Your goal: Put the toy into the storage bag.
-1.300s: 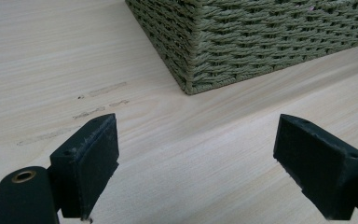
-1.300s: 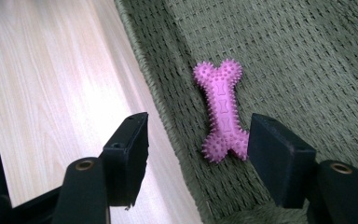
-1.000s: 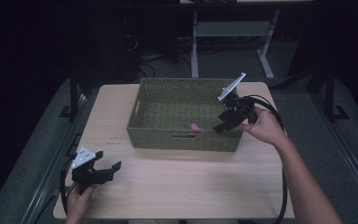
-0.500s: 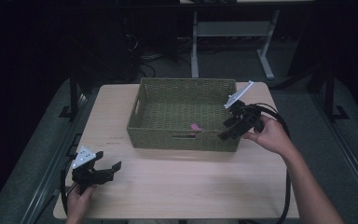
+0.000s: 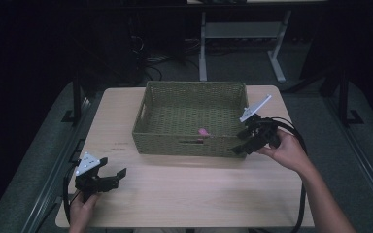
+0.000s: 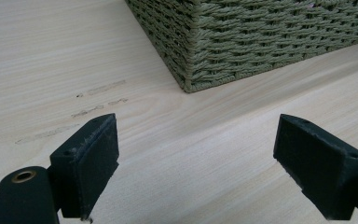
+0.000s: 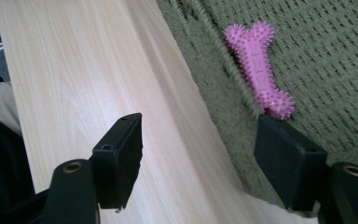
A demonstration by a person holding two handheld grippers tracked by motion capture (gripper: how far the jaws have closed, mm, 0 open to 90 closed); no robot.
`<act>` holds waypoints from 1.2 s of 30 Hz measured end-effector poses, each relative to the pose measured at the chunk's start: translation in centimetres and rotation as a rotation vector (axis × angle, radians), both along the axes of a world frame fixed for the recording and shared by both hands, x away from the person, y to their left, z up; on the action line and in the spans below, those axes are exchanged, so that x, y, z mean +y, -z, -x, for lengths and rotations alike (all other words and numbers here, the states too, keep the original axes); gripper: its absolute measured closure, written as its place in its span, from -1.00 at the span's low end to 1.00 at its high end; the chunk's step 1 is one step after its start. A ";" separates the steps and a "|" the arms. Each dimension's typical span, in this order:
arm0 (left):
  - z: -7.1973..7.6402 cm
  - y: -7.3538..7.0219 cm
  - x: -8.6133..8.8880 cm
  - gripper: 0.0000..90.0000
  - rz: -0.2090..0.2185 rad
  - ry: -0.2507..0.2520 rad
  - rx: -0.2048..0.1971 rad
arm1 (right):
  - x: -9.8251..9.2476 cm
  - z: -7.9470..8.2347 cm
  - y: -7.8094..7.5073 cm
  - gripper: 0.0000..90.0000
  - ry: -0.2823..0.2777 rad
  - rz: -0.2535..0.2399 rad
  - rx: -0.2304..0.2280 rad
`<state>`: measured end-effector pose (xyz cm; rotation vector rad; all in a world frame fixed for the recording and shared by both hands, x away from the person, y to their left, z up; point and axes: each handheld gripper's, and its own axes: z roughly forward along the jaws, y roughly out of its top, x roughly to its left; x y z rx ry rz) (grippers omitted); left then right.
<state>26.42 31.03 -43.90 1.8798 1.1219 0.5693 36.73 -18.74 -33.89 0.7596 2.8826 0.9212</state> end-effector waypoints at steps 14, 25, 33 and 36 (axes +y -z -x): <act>0.0 0.0 -0.1 -0.70 0.000 0.001 0.001 | -1.4 1.6 1.9 -0.33 0.020 -0.023 0.007; 0.0 0.0 -0.1 -0.70 0.000 -0.001 0.000 | -2.3 2.7 3.4 -0.34 0.042 -0.032 0.020; 0.1 0.0 -0.1 -0.70 0.001 -0.001 0.000 | -3.0 3.3 4.2 -0.35 0.058 -0.043 0.023; 0.1 0.0 -0.1 -0.70 0.000 -0.001 0.001 | -3.2 3.7 4.5 -0.35 0.063 -0.046 0.027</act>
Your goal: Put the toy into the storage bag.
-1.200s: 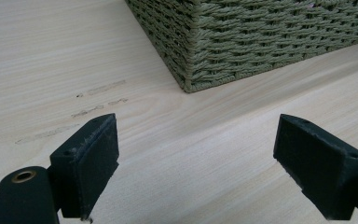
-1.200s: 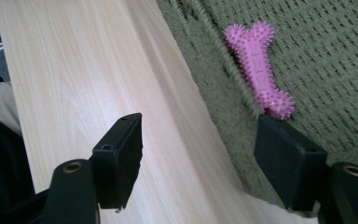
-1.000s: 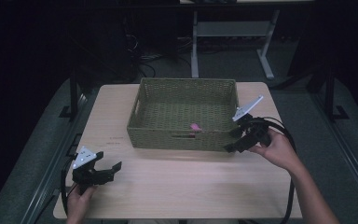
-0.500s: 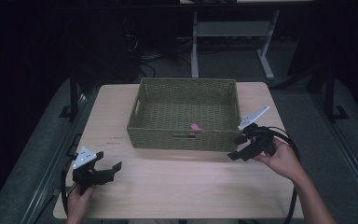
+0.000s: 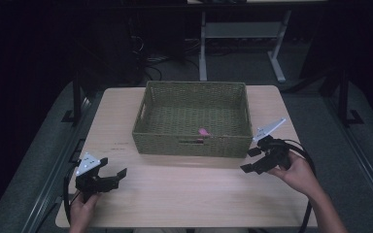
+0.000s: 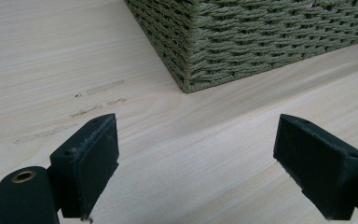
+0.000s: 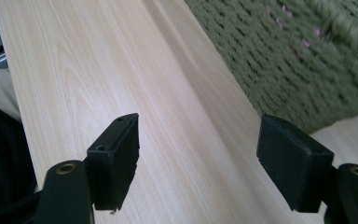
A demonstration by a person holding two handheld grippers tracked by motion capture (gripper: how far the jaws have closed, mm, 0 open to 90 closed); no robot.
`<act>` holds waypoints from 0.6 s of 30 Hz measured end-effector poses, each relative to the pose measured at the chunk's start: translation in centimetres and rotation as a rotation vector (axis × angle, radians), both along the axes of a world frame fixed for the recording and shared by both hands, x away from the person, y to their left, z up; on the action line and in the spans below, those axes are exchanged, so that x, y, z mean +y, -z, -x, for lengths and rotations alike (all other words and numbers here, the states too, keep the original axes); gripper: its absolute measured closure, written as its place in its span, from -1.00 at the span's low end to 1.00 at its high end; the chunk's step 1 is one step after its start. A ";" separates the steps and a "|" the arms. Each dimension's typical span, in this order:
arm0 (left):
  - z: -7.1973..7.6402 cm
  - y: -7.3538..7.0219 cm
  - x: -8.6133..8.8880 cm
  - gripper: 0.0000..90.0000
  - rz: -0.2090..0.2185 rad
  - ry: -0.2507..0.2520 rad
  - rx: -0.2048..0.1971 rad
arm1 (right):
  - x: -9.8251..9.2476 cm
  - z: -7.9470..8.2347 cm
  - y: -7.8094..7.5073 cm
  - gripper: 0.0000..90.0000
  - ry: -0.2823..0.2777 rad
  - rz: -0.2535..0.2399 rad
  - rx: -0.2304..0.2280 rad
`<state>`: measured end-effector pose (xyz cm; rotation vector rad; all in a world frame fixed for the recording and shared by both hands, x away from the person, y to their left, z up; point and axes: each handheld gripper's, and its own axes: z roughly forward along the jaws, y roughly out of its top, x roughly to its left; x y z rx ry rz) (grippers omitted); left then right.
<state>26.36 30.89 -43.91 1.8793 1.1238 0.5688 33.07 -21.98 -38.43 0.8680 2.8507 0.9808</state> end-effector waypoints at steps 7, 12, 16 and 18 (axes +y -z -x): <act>0.0 0.0 0.0 -0.70 -0.001 0.001 0.001 | -0.8 0.8 0.7 -0.36 0.015 -0.009 0.005; 0.0 0.0 -0.1 -0.70 -0.001 0.001 -0.002 | -1.2 1.3 1.2 -0.36 0.023 -0.015 0.001; 0.0 0.0 0.0 -0.70 -0.002 0.000 -0.001 | -1.6 1.6 1.6 -0.37 0.034 -0.012 0.001; 0.0 0.0 -0.1 -0.70 -0.001 0.000 -0.002 | -1.8 1.8 1.7 -0.37 0.037 -0.018 0.002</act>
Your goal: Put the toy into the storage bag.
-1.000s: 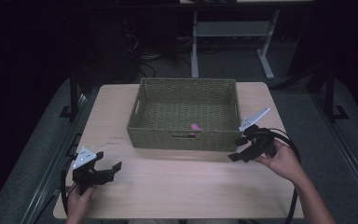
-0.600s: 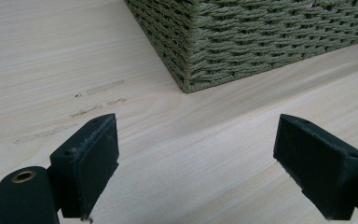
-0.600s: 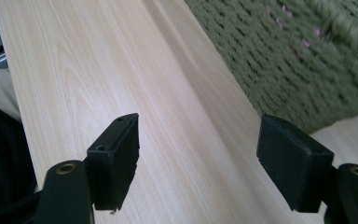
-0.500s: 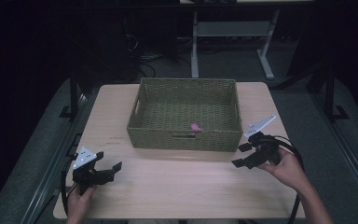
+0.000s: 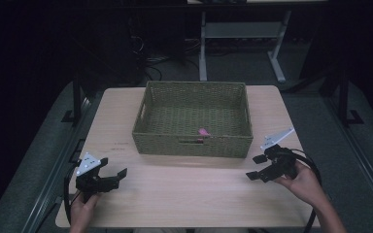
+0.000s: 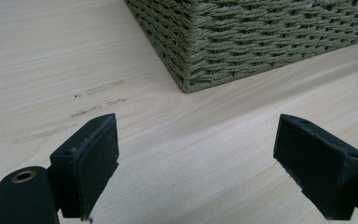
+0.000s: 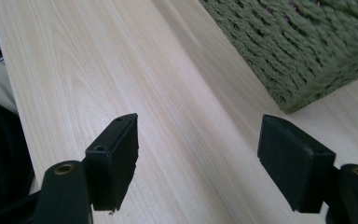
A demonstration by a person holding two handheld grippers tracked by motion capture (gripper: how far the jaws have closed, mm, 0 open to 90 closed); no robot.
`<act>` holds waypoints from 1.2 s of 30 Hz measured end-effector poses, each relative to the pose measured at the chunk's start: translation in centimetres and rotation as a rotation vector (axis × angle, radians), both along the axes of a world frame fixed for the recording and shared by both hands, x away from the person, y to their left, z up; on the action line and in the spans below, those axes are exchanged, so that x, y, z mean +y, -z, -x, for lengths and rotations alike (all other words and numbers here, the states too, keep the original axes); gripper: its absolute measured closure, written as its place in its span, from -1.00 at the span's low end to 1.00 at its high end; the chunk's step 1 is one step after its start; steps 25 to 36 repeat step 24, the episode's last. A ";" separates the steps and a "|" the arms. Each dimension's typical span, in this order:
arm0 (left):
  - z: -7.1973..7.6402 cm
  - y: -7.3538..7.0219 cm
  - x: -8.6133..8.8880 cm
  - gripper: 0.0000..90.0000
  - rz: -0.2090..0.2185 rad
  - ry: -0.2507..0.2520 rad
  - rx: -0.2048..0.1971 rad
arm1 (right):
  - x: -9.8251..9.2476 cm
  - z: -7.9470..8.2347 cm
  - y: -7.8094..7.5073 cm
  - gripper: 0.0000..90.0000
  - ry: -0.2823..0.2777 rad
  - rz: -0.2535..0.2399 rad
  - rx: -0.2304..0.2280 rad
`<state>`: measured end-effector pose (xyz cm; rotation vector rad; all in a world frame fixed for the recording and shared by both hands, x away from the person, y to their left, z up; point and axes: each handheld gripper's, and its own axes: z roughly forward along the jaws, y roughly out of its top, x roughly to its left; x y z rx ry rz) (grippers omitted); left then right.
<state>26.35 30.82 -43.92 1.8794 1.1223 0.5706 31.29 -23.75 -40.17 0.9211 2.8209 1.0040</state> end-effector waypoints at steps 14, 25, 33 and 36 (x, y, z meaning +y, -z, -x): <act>0.0 0.0 0.1 -0.70 -0.002 0.002 -0.002 | -1.7 1.7 2.2 -0.37 0.046 -0.006 0.008; 0.0 0.0 0.1 -0.70 -0.006 0.003 -0.002 | -2.4 2.9 3.2 -0.38 0.064 -0.018 -0.007; 0.0 0.0 0.1 -0.70 -0.006 0.003 -0.002 | -2.4 2.9 3.2 -0.38 0.064 -0.018 -0.007; 0.0 0.0 0.1 -0.70 -0.006 0.003 -0.002 | -2.4 2.9 3.2 -0.38 0.064 -0.018 -0.007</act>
